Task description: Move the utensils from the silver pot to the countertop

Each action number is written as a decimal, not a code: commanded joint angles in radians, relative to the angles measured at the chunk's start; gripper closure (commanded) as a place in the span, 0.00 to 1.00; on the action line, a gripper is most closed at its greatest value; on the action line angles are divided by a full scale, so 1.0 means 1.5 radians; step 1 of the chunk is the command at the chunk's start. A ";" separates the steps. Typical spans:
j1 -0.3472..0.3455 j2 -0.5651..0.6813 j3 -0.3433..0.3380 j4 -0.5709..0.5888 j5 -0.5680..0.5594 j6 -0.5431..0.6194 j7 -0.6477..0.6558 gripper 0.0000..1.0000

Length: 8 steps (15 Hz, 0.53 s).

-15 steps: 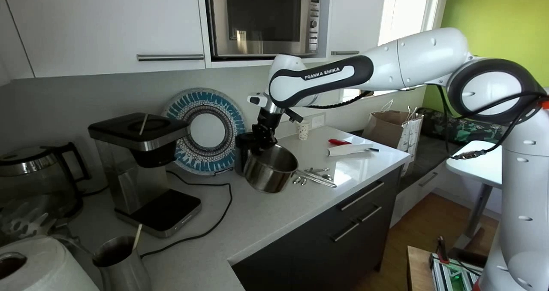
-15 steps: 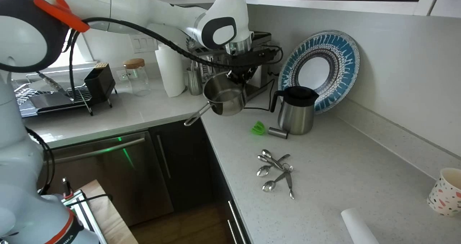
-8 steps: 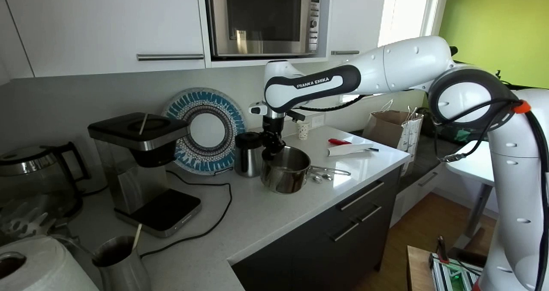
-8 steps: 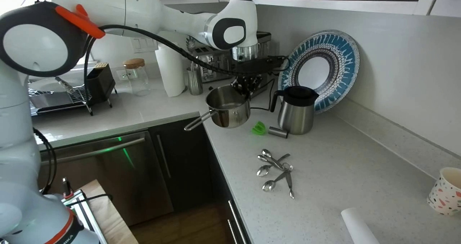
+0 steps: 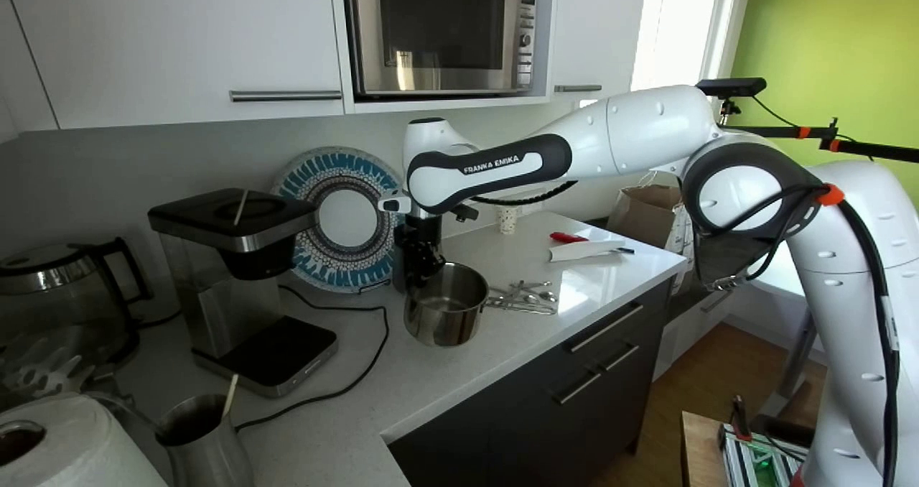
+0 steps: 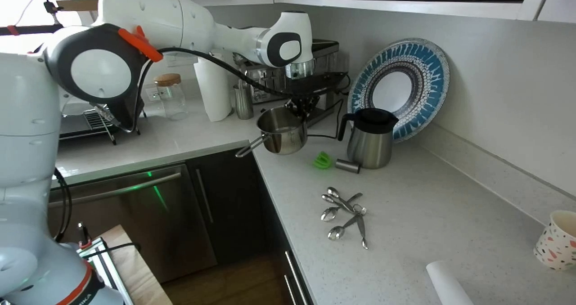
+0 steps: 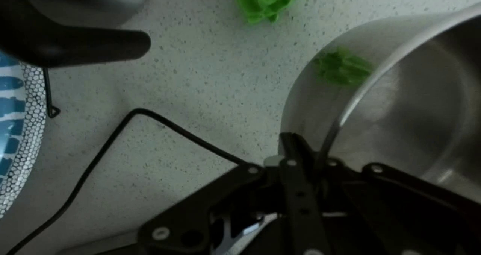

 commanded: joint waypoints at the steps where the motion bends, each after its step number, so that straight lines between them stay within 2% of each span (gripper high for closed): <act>1: 0.004 0.004 0.000 0.007 0.000 -0.002 0.002 0.96; 3: 0.004 0.019 0.000 0.023 0.004 -0.014 0.008 0.99; 8: -0.008 0.098 0.018 0.077 0.056 -0.066 -0.004 0.99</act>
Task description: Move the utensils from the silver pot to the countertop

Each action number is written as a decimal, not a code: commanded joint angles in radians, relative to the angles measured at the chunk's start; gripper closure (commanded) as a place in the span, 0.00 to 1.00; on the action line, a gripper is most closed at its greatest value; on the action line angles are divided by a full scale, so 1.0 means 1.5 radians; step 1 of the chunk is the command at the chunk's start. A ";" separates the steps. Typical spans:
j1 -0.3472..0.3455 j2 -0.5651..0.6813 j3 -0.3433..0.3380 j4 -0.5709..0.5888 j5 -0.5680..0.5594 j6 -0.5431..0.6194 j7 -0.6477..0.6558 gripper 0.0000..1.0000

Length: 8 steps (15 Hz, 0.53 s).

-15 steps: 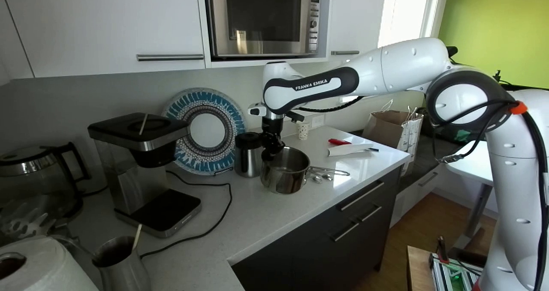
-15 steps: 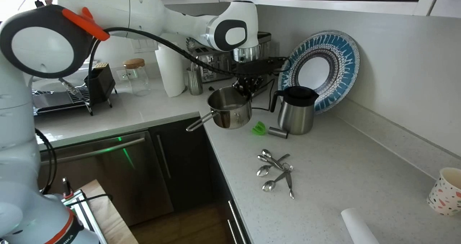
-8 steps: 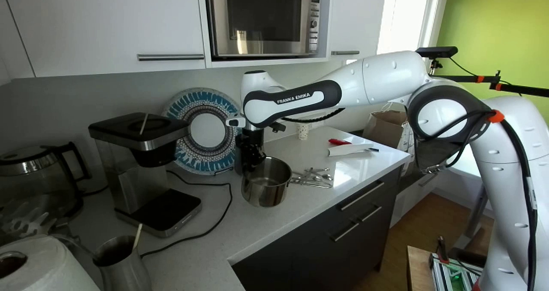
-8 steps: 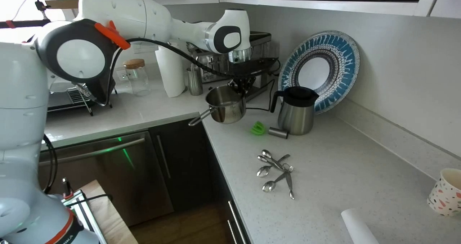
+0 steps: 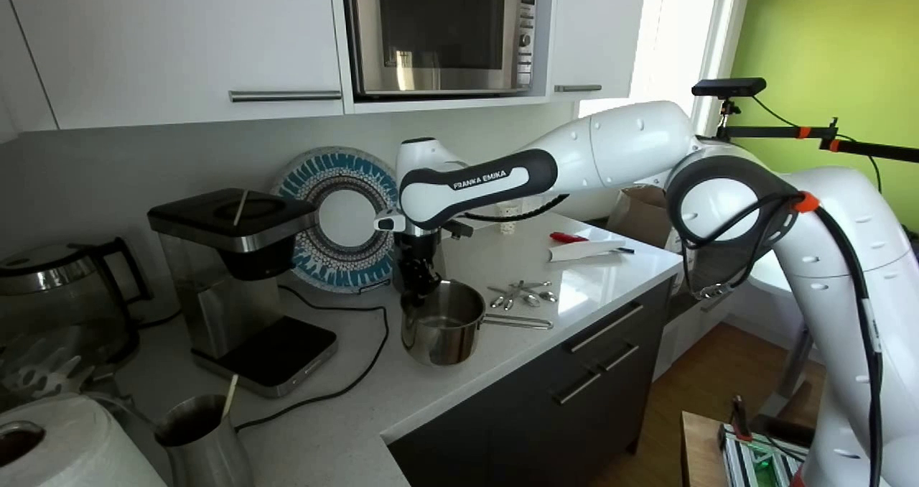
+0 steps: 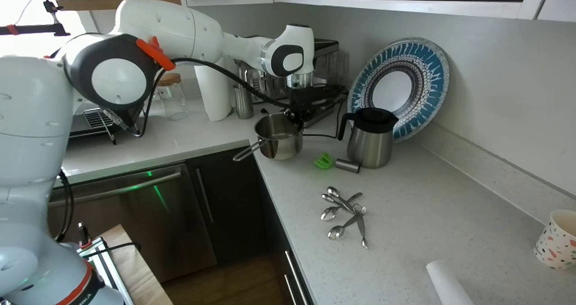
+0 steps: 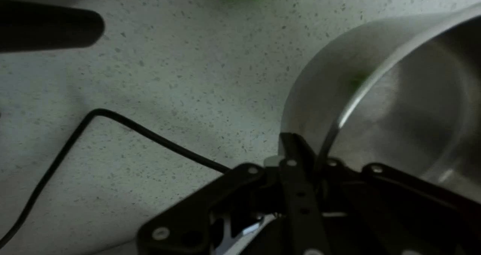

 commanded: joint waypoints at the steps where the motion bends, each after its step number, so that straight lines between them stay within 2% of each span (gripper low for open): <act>1: -0.011 0.061 0.012 0.069 0.034 -0.065 -0.001 0.99; 8: -0.011 0.107 -0.019 0.146 0.005 -0.100 0.083 0.99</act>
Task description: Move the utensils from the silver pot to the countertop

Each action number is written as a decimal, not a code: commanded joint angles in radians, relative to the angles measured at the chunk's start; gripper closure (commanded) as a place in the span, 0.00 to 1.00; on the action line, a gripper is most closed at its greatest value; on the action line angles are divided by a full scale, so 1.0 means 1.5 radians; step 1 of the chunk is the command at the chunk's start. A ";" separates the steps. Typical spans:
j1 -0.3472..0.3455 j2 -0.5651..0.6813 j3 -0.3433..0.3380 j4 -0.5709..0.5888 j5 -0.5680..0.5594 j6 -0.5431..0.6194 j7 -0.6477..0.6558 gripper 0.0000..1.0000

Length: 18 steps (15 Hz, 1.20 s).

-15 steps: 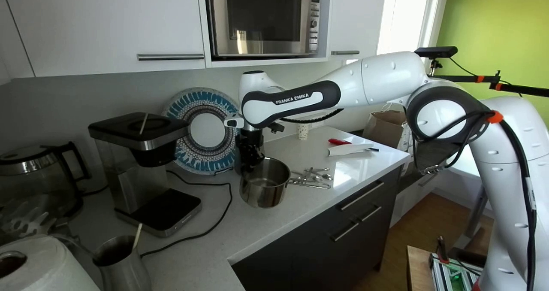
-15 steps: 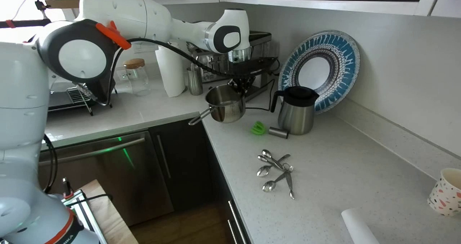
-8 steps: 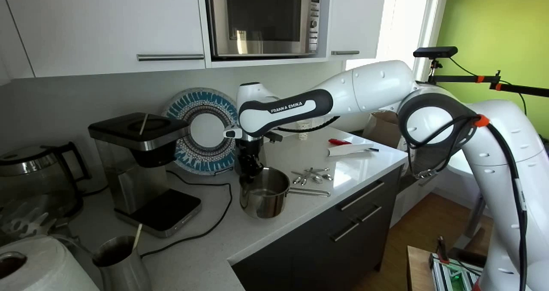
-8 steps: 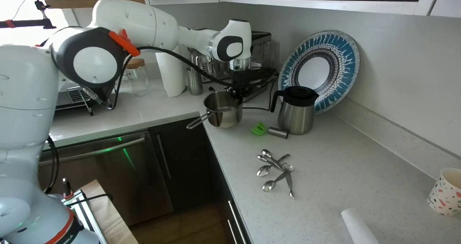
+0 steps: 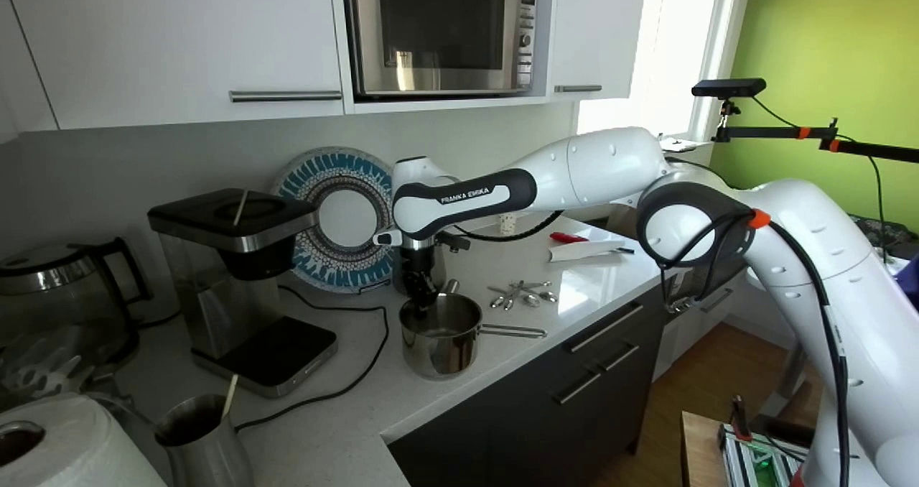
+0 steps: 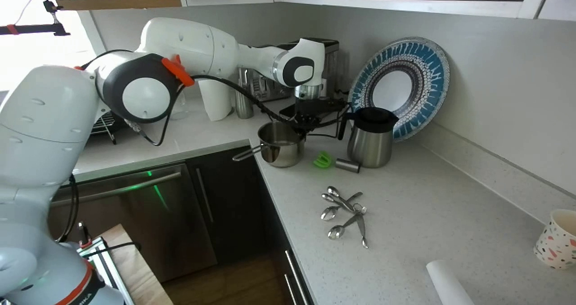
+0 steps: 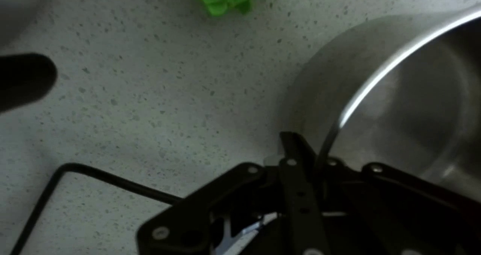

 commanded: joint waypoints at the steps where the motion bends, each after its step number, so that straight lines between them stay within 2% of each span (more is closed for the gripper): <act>1: -0.001 0.024 -0.017 0.066 -0.021 -0.038 0.058 0.99; 2: -0.002 0.029 -0.020 0.076 -0.026 -0.042 0.070 0.71; 3: -0.002 0.032 -0.023 0.084 -0.030 -0.043 0.084 0.71; 7: -0.002 0.034 -0.028 0.115 -0.041 -0.051 0.133 0.41; 9: 0.007 0.002 -0.029 0.096 -0.056 -0.027 0.157 0.26; 12: 0.045 -0.063 -0.044 0.035 -0.099 0.041 0.202 0.04; 15: 0.086 -0.139 -0.065 -0.038 -0.174 0.094 0.291 0.00; 17: 0.112 -0.199 -0.075 -0.100 -0.231 0.073 0.337 0.00; 18: 0.107 -0.231 -0.062 -0.124 -0.224 0.044 0.311 0.00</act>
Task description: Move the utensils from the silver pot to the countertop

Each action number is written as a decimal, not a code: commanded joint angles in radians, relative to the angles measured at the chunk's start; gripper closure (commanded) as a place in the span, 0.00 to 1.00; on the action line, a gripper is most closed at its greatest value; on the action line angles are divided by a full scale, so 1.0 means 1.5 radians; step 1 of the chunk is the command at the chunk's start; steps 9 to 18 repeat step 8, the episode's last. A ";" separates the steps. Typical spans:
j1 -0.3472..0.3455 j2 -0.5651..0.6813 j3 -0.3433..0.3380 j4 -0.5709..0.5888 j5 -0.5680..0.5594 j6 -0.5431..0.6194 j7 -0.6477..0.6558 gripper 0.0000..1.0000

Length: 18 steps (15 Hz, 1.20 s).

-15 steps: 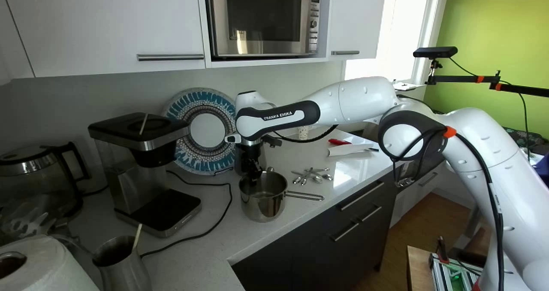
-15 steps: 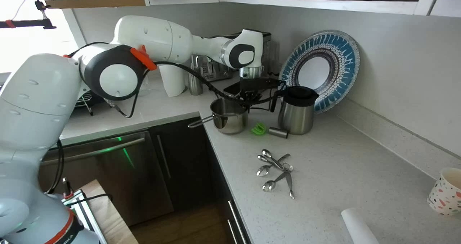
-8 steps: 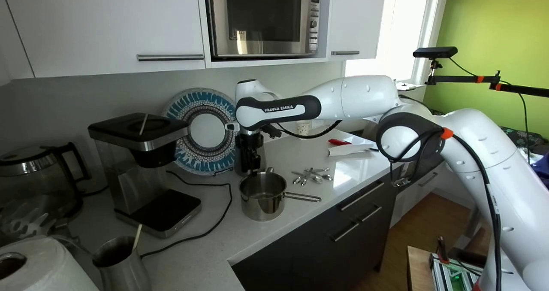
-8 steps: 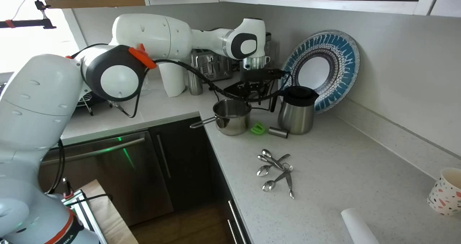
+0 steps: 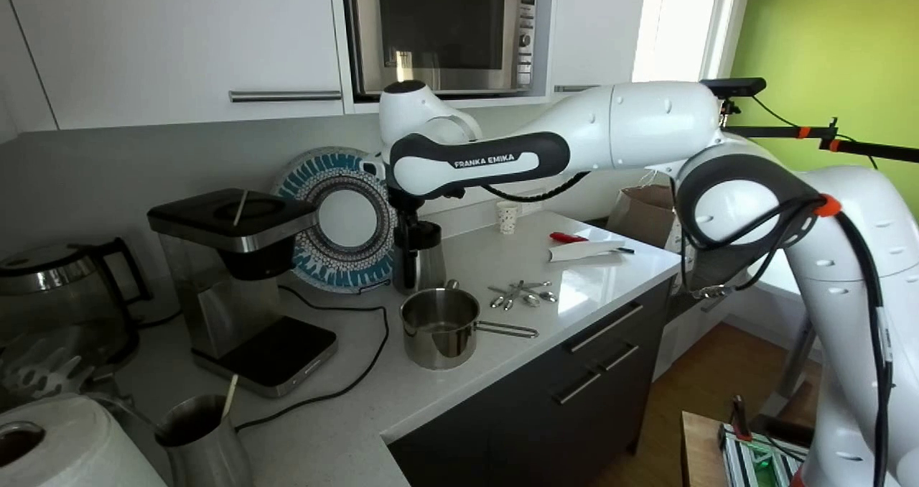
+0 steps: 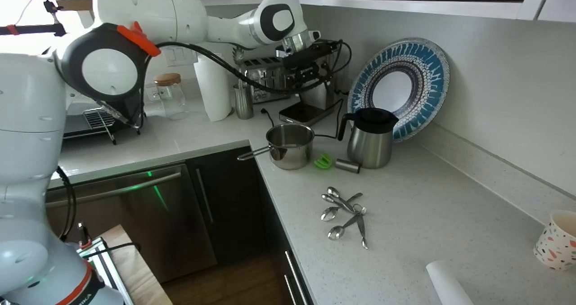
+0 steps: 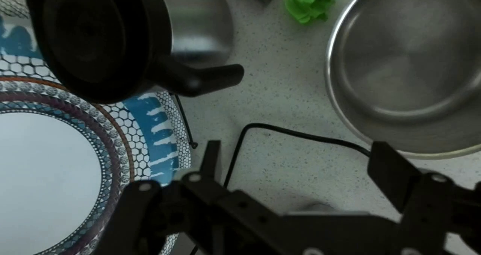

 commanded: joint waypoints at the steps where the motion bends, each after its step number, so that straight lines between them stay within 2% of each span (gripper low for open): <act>1: 0.015 -0.137 0.003 -0.160 -0.026 -0.033 -0.010 0.00; 4: 0.018 -0.226 -0.003 -0.249 -0.043 -0.056 -0.013 0.00; 5: 0.006 -0.255 0.009 -0.276 -0.053 -0.057 -0.002 0.00; 6: 0.003 -0.175 0.014 -0.174 -0.033 -0.064 -0.010 0.00; 8: 0.001 -0.222 0.012 -0.222 -0.037 -0.065 -0.011 0.00; 18: 0.001 -0.222 0.012 -0.222 -0.037 -0.065 -0.011 0.00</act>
